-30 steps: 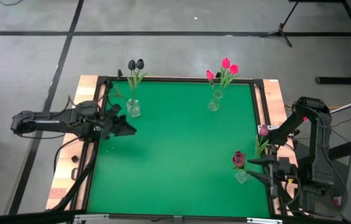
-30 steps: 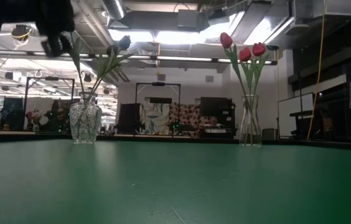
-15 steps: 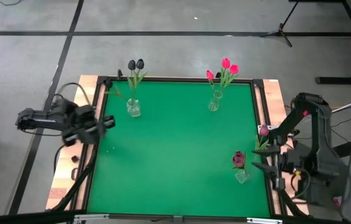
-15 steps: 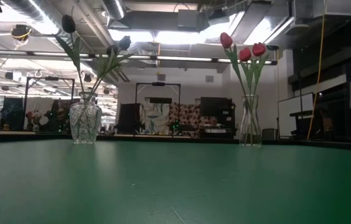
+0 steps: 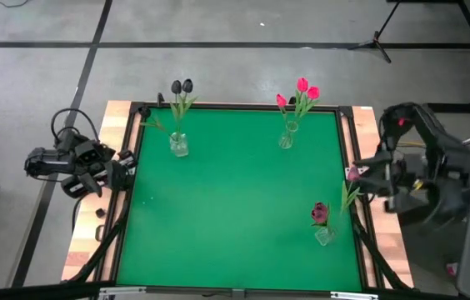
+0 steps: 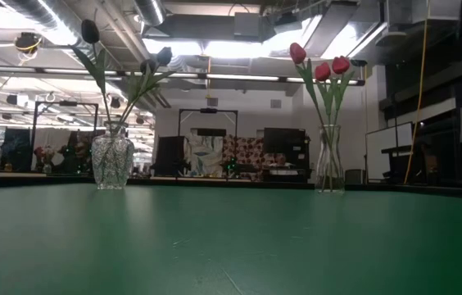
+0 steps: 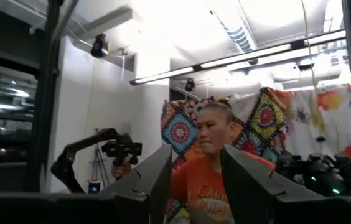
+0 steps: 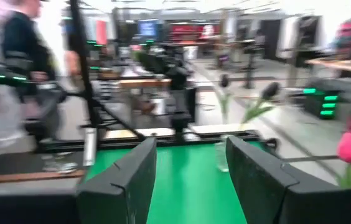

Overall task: Sort flowers into vase by color
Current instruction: Return to Home Position

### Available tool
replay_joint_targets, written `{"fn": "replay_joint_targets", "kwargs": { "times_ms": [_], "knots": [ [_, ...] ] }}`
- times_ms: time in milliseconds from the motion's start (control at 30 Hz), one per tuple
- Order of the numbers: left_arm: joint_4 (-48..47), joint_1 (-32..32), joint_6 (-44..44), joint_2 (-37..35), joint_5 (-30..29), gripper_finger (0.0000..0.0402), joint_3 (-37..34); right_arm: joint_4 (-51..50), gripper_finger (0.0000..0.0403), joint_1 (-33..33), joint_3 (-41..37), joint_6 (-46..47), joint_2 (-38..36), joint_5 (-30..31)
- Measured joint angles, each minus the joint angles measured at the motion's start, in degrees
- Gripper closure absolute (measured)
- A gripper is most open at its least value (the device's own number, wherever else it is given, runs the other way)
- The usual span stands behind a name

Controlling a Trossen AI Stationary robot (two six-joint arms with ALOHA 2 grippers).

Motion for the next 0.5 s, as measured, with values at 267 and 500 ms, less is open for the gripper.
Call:
{"fn": "replay_joint_targets", "kwargs": {
  "times_ms": [267,500],
  "knots": [
    [0.07,0.00,1.16,0.00,-4.20,0.0268,0.00,9.23,0.0210,19.65,-0.21,-14.01,-7.98,-0.34],
    [0.09,0.00,4.32,0.02,-3.82,0.0268,0.00,14.36,0.0210,33.94,-3.14,-10.09,-7.61,1.02]
  ]
}}
